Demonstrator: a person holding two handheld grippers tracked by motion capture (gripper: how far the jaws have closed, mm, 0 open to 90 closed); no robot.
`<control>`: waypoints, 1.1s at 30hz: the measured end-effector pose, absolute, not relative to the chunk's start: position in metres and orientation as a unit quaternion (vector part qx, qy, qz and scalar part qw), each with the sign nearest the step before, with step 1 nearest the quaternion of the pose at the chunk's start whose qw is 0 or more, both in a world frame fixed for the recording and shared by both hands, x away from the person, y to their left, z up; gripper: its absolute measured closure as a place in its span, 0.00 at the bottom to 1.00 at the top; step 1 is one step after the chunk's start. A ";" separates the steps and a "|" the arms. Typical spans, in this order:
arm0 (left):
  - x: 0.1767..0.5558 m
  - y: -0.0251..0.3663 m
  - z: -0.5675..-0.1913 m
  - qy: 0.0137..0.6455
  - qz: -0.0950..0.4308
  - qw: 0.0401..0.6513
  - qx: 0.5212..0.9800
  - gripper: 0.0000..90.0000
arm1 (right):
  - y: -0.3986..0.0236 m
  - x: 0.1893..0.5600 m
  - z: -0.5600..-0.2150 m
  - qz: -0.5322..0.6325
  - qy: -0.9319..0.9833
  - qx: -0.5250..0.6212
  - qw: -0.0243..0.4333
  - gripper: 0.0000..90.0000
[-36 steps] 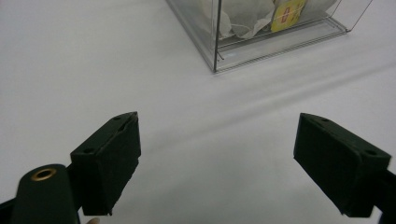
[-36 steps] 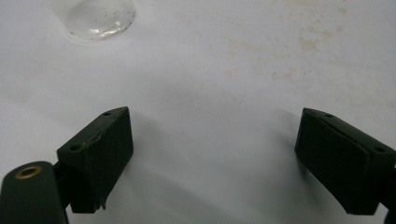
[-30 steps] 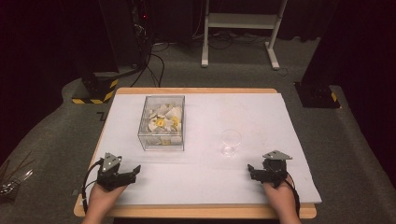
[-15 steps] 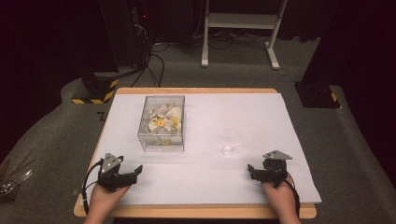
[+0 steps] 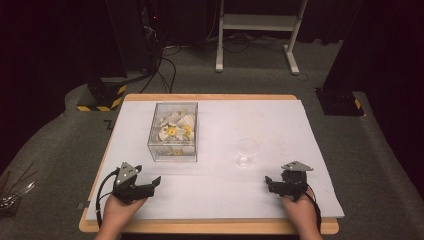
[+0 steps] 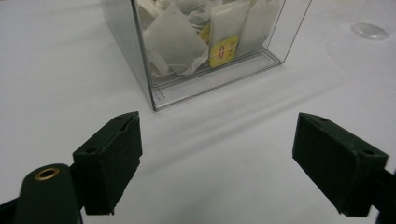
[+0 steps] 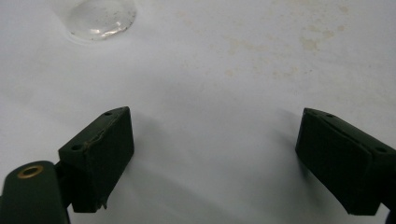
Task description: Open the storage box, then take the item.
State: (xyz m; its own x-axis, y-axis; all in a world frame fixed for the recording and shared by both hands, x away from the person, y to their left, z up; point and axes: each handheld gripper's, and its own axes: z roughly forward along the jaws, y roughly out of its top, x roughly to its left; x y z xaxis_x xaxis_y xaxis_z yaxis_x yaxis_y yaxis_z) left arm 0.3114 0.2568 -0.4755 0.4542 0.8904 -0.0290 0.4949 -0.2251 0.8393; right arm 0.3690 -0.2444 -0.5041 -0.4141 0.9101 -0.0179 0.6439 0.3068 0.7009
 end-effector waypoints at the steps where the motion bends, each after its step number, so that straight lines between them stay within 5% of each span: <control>1: 0.312 0.255 -0.475 0.461 0.239 0.413 0.748 0.19 | -0.245 0.369 -0.504 0.314 0.780 0.498 0.212 0.13; 33: 0.331 0.241 -0.467 0.455 0.230 0.436 0.742 0.20 | -0.245 0.369 -0.504 0.315 0.781 0.496 0.213 0.13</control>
State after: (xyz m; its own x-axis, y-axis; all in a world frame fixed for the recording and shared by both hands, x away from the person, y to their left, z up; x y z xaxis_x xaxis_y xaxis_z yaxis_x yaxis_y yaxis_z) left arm 0.3311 0.2407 -0.4673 0.4796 0.8757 -0.0552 0.4745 -0.2059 0.8558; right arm 0.3686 -0.2448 -0.5041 -0.4167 0.9089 -0.0193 0.6412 0.3088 0.7025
